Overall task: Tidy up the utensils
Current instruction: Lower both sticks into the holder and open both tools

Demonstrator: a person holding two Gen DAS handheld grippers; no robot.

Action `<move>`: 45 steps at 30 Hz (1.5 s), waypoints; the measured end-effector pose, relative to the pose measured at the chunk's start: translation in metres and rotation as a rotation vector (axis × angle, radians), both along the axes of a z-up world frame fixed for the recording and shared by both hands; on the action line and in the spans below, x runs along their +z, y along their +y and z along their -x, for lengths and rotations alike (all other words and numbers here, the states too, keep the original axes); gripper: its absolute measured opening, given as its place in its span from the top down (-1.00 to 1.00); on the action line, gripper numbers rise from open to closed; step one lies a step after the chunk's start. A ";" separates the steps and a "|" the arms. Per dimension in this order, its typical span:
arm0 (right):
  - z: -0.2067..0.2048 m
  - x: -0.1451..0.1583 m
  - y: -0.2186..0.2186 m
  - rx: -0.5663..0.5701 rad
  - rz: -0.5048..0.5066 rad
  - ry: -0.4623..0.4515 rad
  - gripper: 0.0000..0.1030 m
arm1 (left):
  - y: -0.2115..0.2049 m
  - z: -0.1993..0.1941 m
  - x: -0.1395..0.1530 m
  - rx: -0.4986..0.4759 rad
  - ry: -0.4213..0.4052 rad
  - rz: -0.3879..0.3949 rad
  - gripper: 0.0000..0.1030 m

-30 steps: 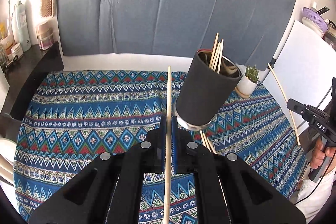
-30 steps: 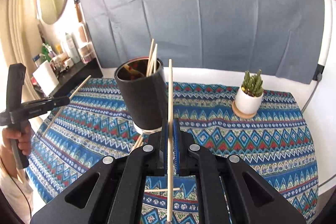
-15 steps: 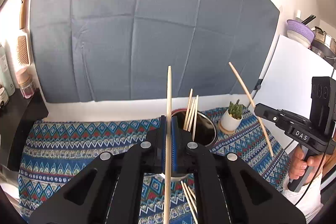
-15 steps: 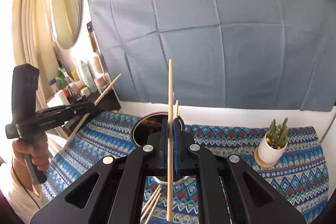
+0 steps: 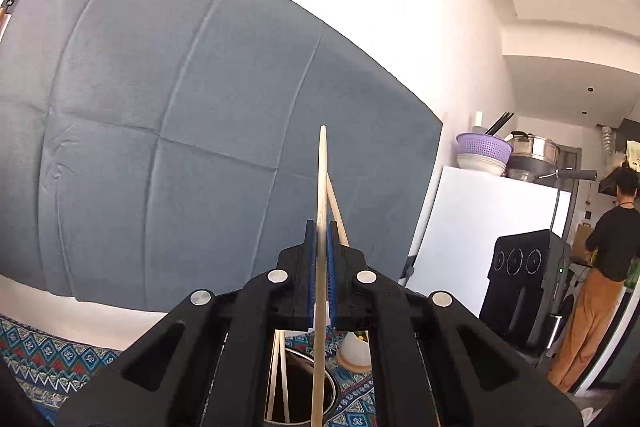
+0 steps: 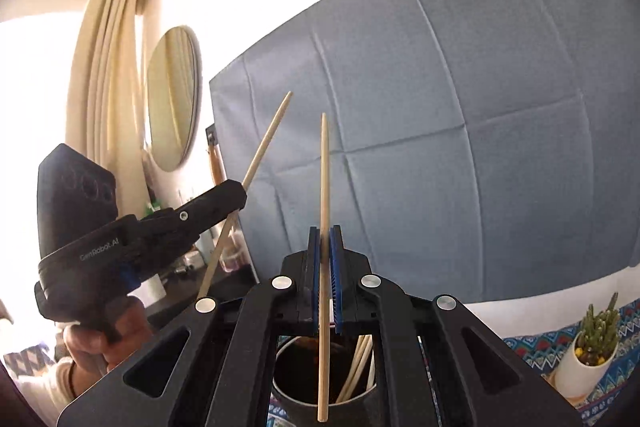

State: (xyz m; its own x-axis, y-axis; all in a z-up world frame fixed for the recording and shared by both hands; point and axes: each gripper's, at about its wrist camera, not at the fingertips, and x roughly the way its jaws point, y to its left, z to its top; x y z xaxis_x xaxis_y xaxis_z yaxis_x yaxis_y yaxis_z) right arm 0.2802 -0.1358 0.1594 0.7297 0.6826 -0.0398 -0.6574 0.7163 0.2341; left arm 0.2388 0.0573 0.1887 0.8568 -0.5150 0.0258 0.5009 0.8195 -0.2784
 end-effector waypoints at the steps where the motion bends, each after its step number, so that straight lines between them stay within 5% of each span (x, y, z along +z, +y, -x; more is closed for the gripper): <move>1: -0.001 -0.002 0.002 -0.013 -0.004 -0.009 0.91 | -0.001 -0.003 -0.004 0.009 -0.014 0.002 0.90; 7: -0.008 -0.017 0.016 -0.078 0.007 -0.055 0.91 | -0.006 -0.017 -0.029 0.078 -0.087 0.035 0.90; 14: -0.013 -0.035 0.024 -0.158 0.058 -0.080 0.90 | -0.011 -0.030 -0.059 0.127 -0.082 0.021 0.90; 25: -0.015 -0.045 0.019 -0.103 0.093 -0.036 0.89 | -0.027 -0.031 -0.081 0.155 -0.027 -0.120 0.90; 34: -0.004 -0.054 0.022 -0.116 0.257 0.002 0.90 | -0.031 -0.020 -0.088 0.191 0.039 -0.265 0.90; 45: 0.011 -0.054 0.015 -0.099 0.287 0.020 0.90 | -0.027 -0.003 -0.088 0.181 0.121 -0.290 0.82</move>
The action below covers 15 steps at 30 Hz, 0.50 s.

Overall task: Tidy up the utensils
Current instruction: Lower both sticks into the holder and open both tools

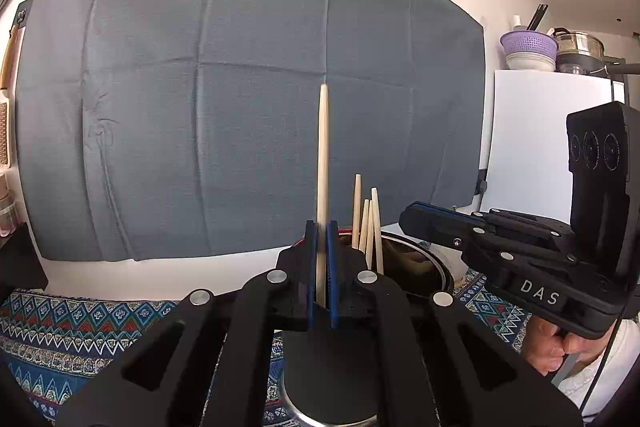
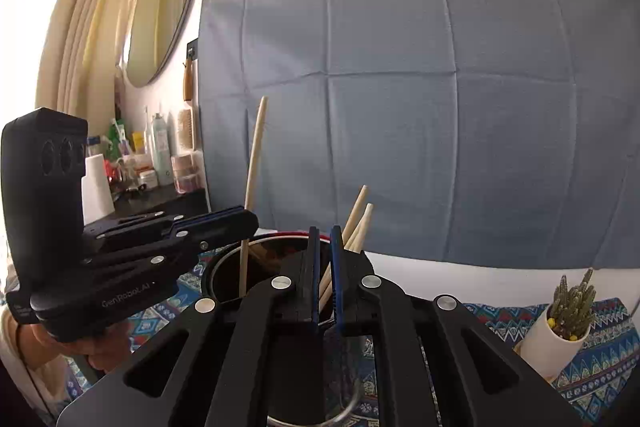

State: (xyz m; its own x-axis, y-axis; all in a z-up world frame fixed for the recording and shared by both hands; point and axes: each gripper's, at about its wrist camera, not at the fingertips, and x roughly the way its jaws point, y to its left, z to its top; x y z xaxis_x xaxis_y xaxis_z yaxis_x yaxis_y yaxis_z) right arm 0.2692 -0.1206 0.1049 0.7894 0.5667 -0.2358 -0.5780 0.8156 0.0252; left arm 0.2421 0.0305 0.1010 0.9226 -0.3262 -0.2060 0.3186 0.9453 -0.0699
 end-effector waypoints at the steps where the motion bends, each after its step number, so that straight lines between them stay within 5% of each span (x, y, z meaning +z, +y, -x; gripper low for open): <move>1: 0.000 0.001 -0.002 0.000 -0.003 0.002 0.90 | 0.001 0.002 0.001 0.001 0.005 0.000 0.73; 3: 0.001 0.005 -0.008 -0.014 -0.009 -0.004 0.88 | 0.002 0.006 0.001 0.003 0.008 -0.019 0.20; 12: 0.007 0.014 -0.030 -0.069 0.017 0.035 0.86 | 0.009 0.027 0.004 0.033 0.039 -0.055 -0.53; 15: 0.012 0.013 -0.036 -0.086 0.047 0.069 0.63 | 0.009 0.037 0.002 0.042 0.072 -0.076 -0.77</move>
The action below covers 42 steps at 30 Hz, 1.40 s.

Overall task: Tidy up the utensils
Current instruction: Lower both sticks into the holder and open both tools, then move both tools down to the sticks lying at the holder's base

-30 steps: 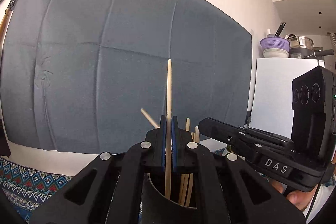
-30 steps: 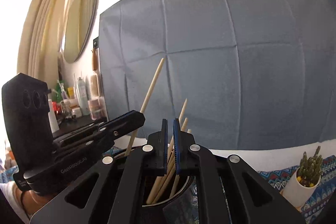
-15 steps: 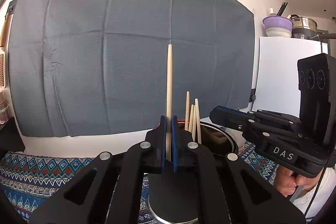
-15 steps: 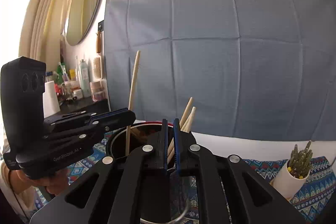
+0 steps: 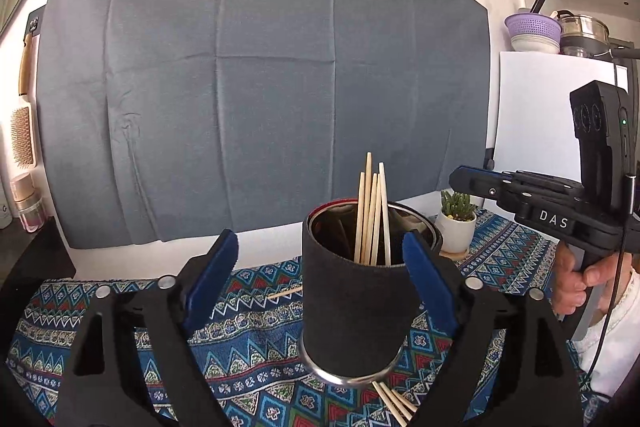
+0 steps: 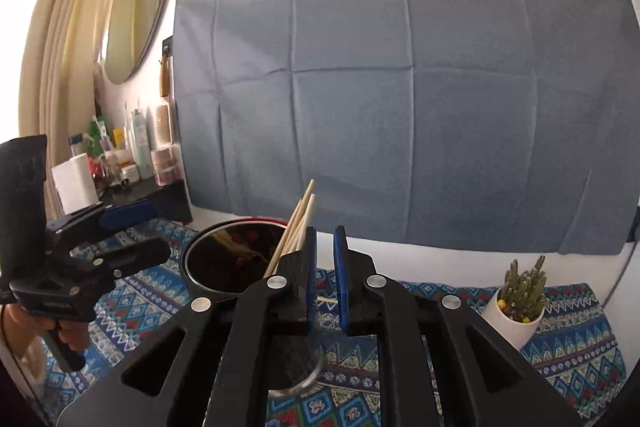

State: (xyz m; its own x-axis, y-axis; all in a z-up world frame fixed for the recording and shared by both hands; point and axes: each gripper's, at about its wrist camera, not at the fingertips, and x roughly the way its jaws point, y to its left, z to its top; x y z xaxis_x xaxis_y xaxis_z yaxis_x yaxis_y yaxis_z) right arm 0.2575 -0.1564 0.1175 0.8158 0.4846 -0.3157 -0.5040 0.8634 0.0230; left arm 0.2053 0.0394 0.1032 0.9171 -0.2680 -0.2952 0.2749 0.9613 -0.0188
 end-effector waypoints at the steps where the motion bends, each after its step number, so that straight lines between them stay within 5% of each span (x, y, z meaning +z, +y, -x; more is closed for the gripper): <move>1: 0.002 -0.002 -0.003 -0.005 0.006 0.016 0.41 | -0.001 0.003 -0.001 0.006 0.014 -0.009 -0.78; 12: 0.015 -0.029 -0.027 -0.015 0.088 0.228 -0.63 | -0.011 0.033 -0.035 -0.004 0.207 -0.131 -0.88; 22: -0.050 -0.059 -0.028 0.091 0.255 0.320 -0.66 | -0.002 0.013 -0.075 0.011 0.431 -0.197 -0.88; 30: -0.135 -0.103 0.001 0.041 0.450 0.446 -0.63 | 0.023 -0.020 -0.114 0.067 0.627 -0.152 -0.88; 37: -0.134 -0.098 -0.010 0.030 0.398 0.457 -0.63 | 0.024 -0.031 -0.124 0.033 0.672 -0.097 -0.88; 42: -0.115 -0.078 -0.008 0.098 0.476 0.396 -0.63 | 0.028 -0.029 -0.123 0.040 0.688 -0.070 -0.88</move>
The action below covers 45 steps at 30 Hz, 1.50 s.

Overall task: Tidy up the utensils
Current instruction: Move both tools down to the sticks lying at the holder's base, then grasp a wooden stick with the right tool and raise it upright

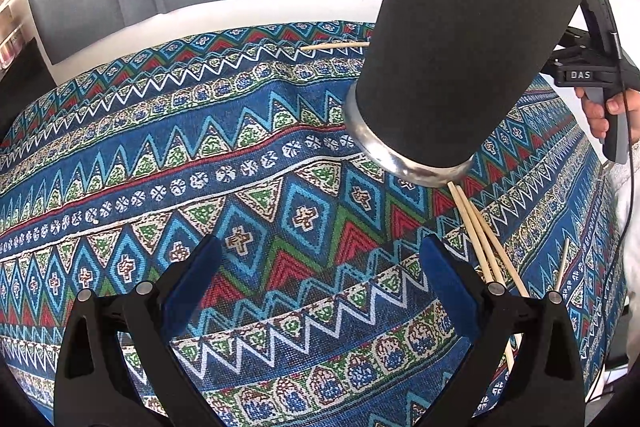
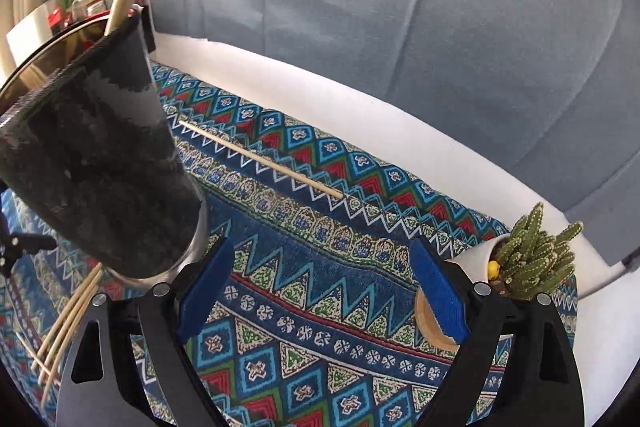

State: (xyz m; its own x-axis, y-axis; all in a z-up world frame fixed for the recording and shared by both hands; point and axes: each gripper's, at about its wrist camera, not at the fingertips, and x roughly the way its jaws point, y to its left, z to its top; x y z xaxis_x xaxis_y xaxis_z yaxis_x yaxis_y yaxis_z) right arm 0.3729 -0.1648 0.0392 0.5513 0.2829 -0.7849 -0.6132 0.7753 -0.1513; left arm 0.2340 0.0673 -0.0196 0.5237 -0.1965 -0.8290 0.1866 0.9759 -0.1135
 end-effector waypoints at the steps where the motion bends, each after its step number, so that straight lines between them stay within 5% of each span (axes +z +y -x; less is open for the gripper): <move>1: 0.001 0.002 0.001 0.014 0.005 -0.004 -0.63 | 0.003 0.001 0.002 0.006 -0.010 0.003 -0.88; 5: -0.014 -0.006 0.014 0.110 0.076 0.022 -0.53 | 0.012 -0.002 0.003 0.018 0.018 0.048 -0.88; 10: -0.045 -0.023 0.042 0.246 0.209 0.155 -0.32 | 0.000 -0.021 0.002 -0.037 0.089 -0.025 -0.88; 14: -0.070 -0.026 0.056 0.319 0.199 0.224 -0.16 | -0.001 -0.033 0.009 -0.029 0.133 0.055 -0.88; 26: -0.114 -0.054 0.085 0.412 0.257 0.359 0.10 | 0.027 -0.075 0.017 0.087 0.244 -0.001 -0.88; 31: -0.114 -0.055 0.098 0.437 0.270 0.405 0.70 | 0.033 -0.074 0.038 0.109 0.278 -0.040 -0.85; 39: -0.092 -0.051 0.078 0.296 0.253 0.451 0.91 | 0.048 -0.058 0.063 0.147 0.380 0.036 -0.15; 45: -0.069 -0.012 0.021 0.107 0.021 0.557 0.91 | 0.060 -0.039 0.096 0.133 0.373 0.060 0.12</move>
State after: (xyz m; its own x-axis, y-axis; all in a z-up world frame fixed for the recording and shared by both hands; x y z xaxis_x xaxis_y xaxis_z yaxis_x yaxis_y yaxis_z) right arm 0.4415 -0.1437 0.0270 0.0214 0.2953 -0.9552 -0.6799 0.7048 0.2026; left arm 0.2725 0.1270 0.0765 0.2132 -0.2009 -0.9561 -0.0055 0.9784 -0.2068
